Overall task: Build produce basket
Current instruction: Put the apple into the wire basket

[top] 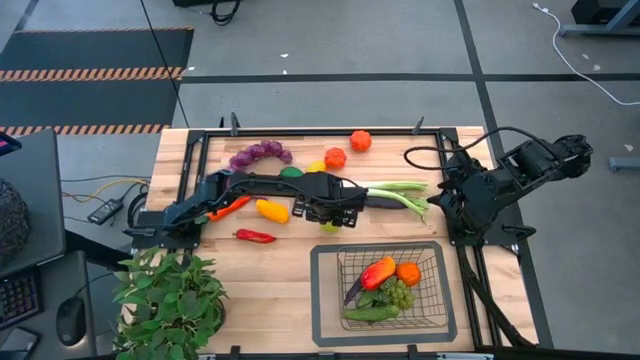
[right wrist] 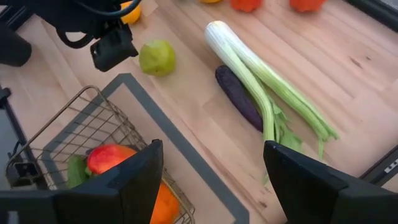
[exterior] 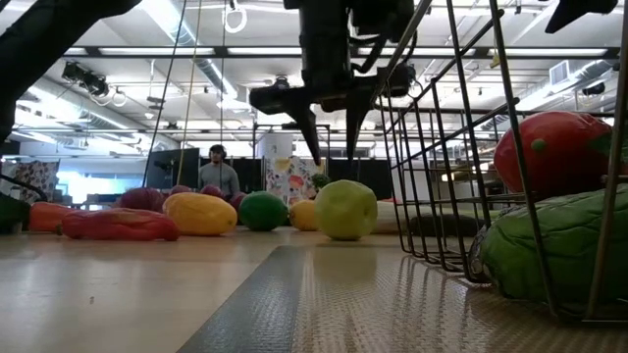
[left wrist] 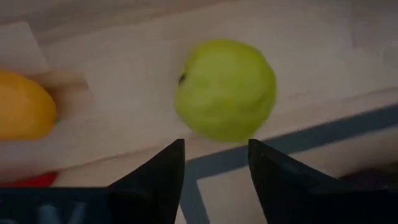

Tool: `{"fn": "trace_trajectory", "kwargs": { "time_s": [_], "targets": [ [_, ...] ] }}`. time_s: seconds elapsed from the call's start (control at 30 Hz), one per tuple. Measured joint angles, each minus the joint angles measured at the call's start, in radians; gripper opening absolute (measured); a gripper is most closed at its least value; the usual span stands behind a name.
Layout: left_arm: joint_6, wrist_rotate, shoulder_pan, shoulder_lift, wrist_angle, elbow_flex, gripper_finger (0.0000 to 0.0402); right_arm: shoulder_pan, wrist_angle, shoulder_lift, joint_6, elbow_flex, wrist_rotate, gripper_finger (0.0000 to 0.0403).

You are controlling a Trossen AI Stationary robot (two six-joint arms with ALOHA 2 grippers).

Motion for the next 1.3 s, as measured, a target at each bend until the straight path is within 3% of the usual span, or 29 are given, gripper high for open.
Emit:
{"fn": "trace_trajectory", "kwargs": {
  "time_s": [0.2, 0.57, 0.73, 0.9, 1.3],
  "targets": [
    [0.102, 0.003, -0.010, 0.000, 0.048, 0.000, 0.0194, 0.001, -0.009, -0.017, 0.001, 0.000, -0.011, 0.0281],
    [0.340, 0.002, 0.029, 0.000, 0.069, 0.000, 0.0342, 0.001, -0.046, -0.025, 0.068, 0.000, 0.009, 0.0281],
    [0.415, -0.049, 0.037, 0.000, 0.045, 0.000, 0.0382, 0.000, -0.049, -0.025, 0.111, 0.000, 0.055, 0.0281],
    [0.415, -0.055, 0.036, 0.019, 0.053, -0.012, 0.0398, 0.000, -0.049, -0.025, 0.112, 0.000, 0.089, 0.0281],
    [0.356, -0.014, 0.028, 0.084, 0.119, -0.012, 0.0400, 0.000, -0.050, -0.024, 0.094, 0.000, 0.046, 0.0281]
  ]
}}
